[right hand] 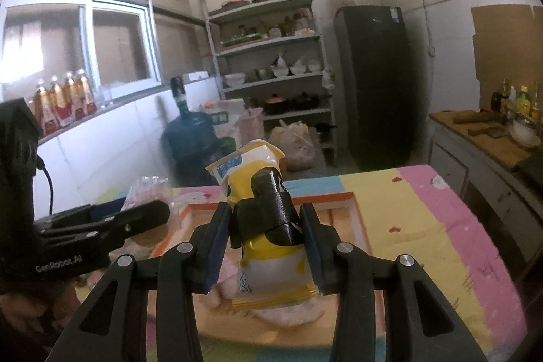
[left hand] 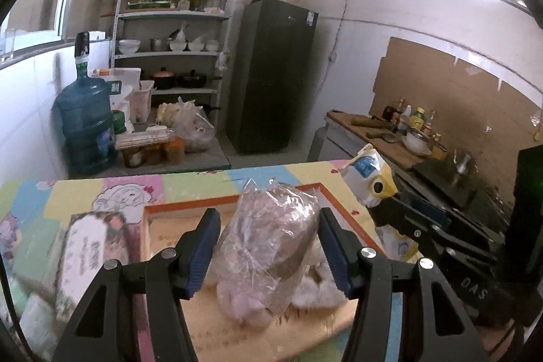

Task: Organize soft objects
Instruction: 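Carry the packet and plastic bag into the cardboard box and open both tools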

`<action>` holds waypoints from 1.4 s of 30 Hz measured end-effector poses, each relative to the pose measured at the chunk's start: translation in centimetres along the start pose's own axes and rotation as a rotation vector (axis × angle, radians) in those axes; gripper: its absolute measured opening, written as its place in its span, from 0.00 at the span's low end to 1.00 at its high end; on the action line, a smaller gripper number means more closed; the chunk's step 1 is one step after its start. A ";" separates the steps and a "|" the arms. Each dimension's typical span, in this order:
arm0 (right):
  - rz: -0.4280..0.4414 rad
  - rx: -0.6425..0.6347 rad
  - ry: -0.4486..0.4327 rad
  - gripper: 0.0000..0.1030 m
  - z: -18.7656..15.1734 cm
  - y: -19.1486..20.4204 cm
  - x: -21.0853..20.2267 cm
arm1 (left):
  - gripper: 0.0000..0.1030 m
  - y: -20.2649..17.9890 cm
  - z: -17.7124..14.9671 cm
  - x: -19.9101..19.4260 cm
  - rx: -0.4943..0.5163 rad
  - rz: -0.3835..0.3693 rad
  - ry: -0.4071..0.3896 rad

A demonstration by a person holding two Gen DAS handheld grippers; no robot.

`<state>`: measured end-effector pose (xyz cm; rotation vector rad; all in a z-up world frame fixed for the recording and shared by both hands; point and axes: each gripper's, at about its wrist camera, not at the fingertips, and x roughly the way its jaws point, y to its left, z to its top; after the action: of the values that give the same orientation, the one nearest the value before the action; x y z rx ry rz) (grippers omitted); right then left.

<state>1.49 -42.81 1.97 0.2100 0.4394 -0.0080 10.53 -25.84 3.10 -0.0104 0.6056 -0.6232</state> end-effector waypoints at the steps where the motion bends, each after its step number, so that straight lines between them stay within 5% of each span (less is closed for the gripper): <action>1: -0.010 -0.001 0.009 0.42 0.3 -0.3 0.5 | 0.57 0.0 0.4 1.1 -0.015 -0.005 0.016; 8: -0.023 0.023 0.099 0.42 1.8 -3.3 5.3 | 0.57 0.3 1.5 7.2 -0.097 -0.002 0.108; 23: -0.099 0.093 0.290 0.42 -0.6 -6.1 12.9 | 0.57 1.7 -0.5 14.9 -0.179 0.065 0.266; 32: -0.119 0.091 0.347 0.41 -1.7 -6.5 14.5 | 0.58 2.5 -1.4 16.8 -0.197 0.075 0.365; 42: -0.090 0.119 0.336 0.44 -1.8 -6.8 13.9 | 0.61 4.1 -1.7 16.1 -0.277 0.000 0.364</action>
<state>12.92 -48.53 -6.88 0.3106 0.7836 -0.0880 22.24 -31.09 -7.55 -0.1586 1.0416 -0.5403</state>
